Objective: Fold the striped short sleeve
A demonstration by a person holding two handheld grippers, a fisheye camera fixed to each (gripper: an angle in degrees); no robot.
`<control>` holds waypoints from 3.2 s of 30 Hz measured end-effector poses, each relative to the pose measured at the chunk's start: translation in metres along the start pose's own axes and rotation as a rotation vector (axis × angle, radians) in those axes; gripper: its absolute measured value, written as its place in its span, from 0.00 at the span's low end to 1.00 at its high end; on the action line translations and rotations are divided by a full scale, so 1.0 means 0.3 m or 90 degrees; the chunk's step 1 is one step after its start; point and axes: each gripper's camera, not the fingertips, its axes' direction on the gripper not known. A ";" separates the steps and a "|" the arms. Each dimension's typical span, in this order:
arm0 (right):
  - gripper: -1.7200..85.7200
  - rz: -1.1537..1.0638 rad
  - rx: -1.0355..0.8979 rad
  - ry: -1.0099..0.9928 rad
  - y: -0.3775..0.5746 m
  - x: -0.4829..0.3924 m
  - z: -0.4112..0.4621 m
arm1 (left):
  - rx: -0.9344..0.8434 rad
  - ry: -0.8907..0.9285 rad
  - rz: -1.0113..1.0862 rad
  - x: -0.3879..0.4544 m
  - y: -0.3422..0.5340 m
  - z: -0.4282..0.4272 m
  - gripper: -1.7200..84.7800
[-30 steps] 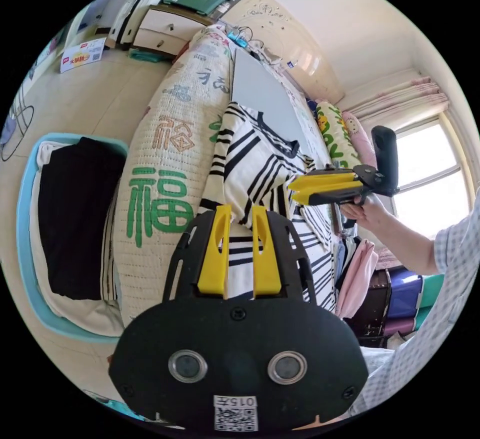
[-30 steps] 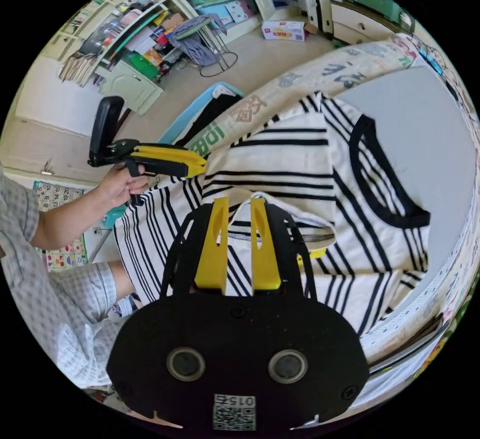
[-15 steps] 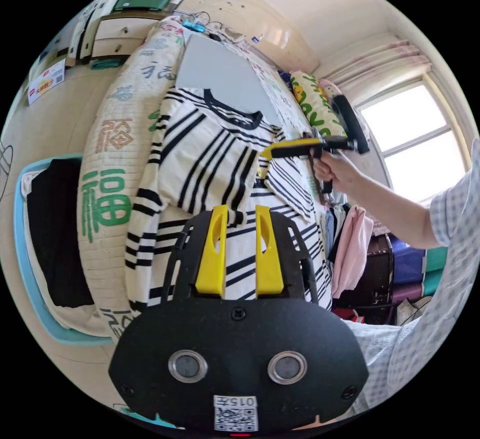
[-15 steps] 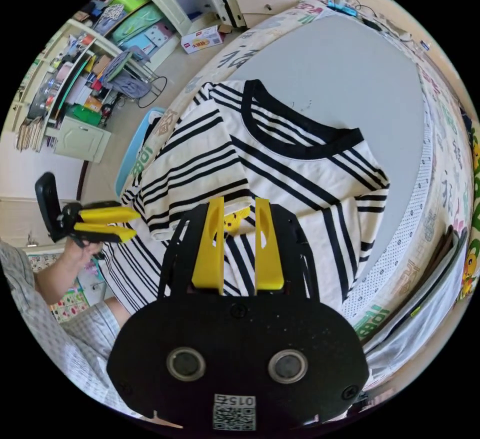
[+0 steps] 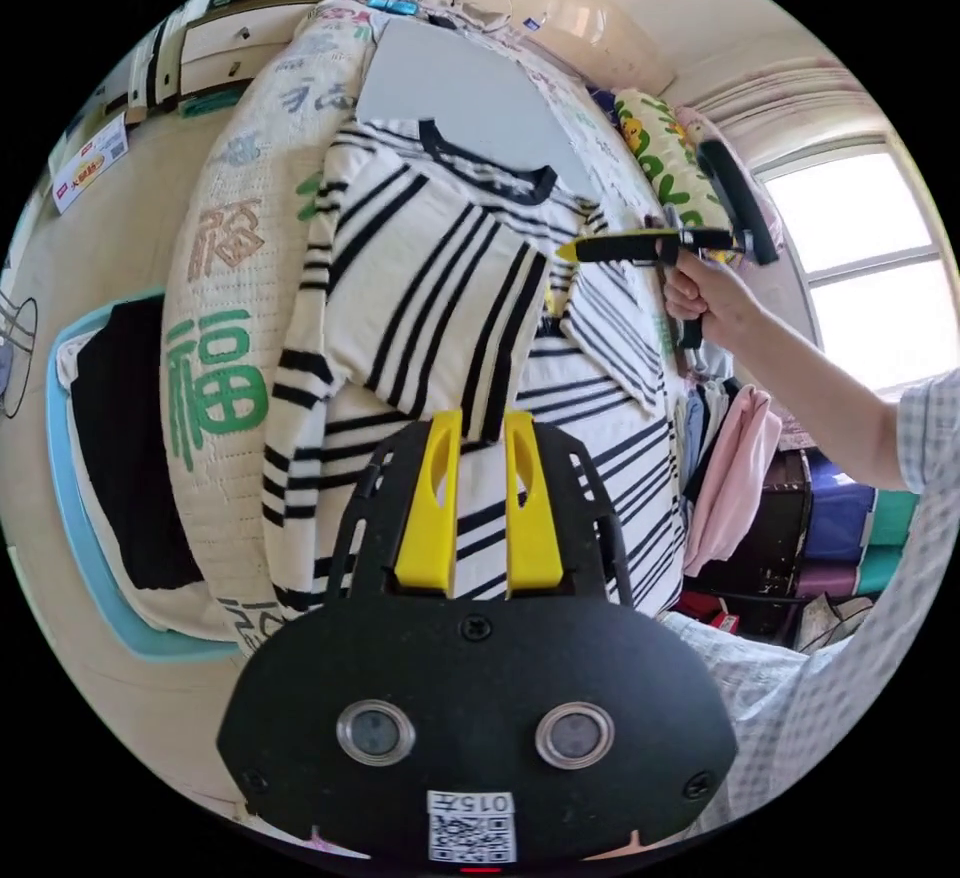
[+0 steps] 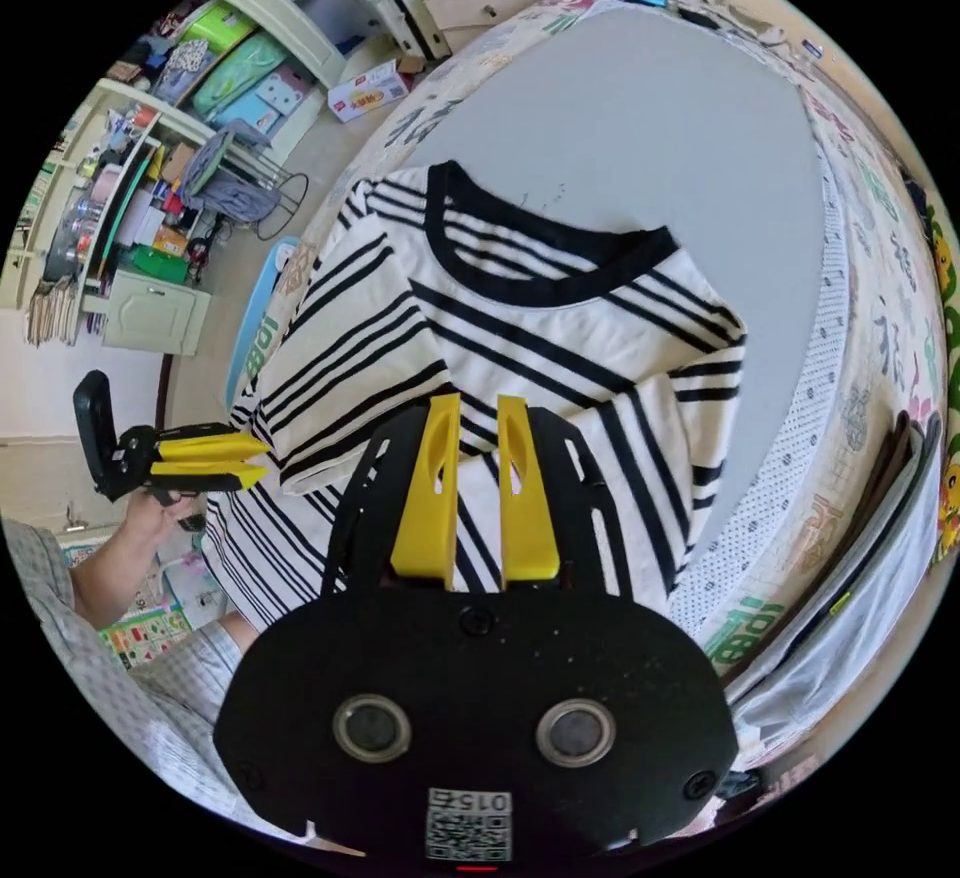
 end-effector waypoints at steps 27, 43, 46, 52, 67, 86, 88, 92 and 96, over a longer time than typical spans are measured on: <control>0.01 0.071 0.035 0.106 0.125 0.684 -0.214 | 0.046 -0.123 0.046 -0.212 -0.678 0.074 0.01; 0.01 -0.034 0.119 -0.039 1.113 0.368 -0.789 | 0.111 0.001 0.123 -0.072 -0.013 -0.197 0.01; 0.01 -0.018 0.024 -0.076 1.394 0.263 -0.688 | 0.041 0.041 0.062 -0.076 0.258 -0.136 0.01; 0.01 -0.033 -0.161 -0.050 1.712 0.131 -0.348 | -0.071 -0.002 -0.031 -0.132 0.569 0.095 0.02; 0.11 0.232 0.019 -0.031 1.766 0.419 -0.666 | 0.068 -0.057 -0.169 -0.269 0.325 0.161 0.10; 0.04 0.241 0.055 0.048 1.555 0.483 -0.911 | 0.033 -0.120 -0.094 -0.365 -0.121 0.539 0.05; 0.05 0.153 0.068 0.052 1.624 0.354 -0.999 | 0.020 -0.075 -0.020 -0.292 -0.047 0.550 0.07; 0.08 -0.041 0.005 0.029 1.814 -0.023 -1.073 | -0.102 -0.032 0.160 -0.081 0.199 0.664 0.09; 0.08 -0.112 -0.086 0.001 1.945 -0.251 -0.993 | -0.208 0.015 0.226 0.017 0.372 0.808 0.09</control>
